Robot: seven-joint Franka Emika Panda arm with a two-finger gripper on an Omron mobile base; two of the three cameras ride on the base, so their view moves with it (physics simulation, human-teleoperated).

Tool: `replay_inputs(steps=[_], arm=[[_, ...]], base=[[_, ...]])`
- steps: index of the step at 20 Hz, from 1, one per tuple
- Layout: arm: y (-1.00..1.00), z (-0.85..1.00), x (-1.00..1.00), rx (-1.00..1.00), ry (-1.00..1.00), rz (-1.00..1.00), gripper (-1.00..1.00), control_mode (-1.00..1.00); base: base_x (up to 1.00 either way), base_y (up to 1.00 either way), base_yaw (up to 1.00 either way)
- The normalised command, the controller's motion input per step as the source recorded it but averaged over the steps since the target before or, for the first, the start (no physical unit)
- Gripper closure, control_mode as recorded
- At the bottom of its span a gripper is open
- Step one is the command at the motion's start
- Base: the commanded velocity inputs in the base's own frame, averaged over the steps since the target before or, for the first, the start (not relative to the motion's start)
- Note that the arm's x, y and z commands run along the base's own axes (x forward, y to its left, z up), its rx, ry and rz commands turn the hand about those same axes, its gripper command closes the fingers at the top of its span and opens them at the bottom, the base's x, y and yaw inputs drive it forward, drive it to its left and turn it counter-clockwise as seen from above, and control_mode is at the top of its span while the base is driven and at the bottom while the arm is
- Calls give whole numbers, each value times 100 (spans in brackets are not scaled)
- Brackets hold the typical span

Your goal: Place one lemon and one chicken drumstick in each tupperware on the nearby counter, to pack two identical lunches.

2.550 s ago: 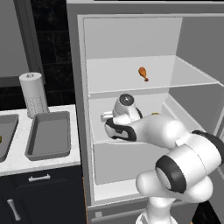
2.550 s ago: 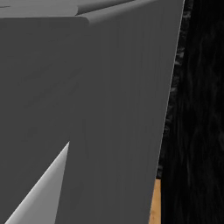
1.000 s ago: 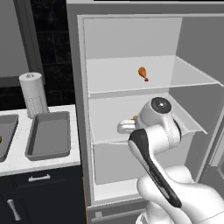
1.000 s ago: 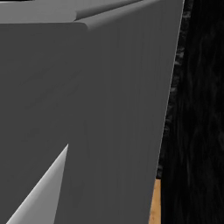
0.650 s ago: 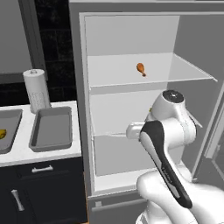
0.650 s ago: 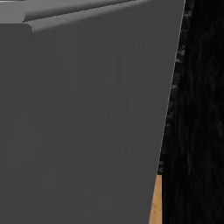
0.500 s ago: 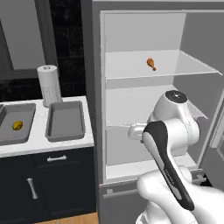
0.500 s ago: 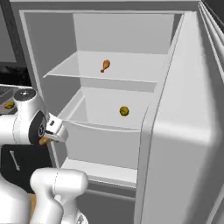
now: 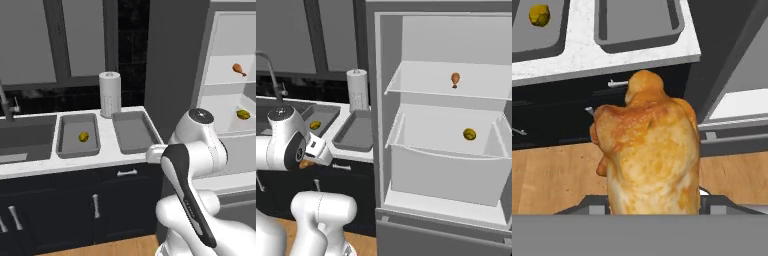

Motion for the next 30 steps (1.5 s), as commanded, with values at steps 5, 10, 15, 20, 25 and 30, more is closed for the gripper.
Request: replay_inputs(steps=[5, 10, 15, 20, 25, 30], arm=[[0, 0, 0, 0, 0, 0, 100, 100], [0, 0, 0, 0, 0, 0, 100, 100], [0, 0, 0, 0, 0, 0, 100, 100], [0, 0, 0, 0, 0, 0, 100, 100], [0, 0, 0, 0, 0, 0, 100, 100], [0, 0, 0, 0, 0, 0, 100, 100]], base=[[62, 69, -7], [55, 0, -12], [80, 1, -7], [100, 0, -8], [75, 11, -4], [41, 29, 0]])
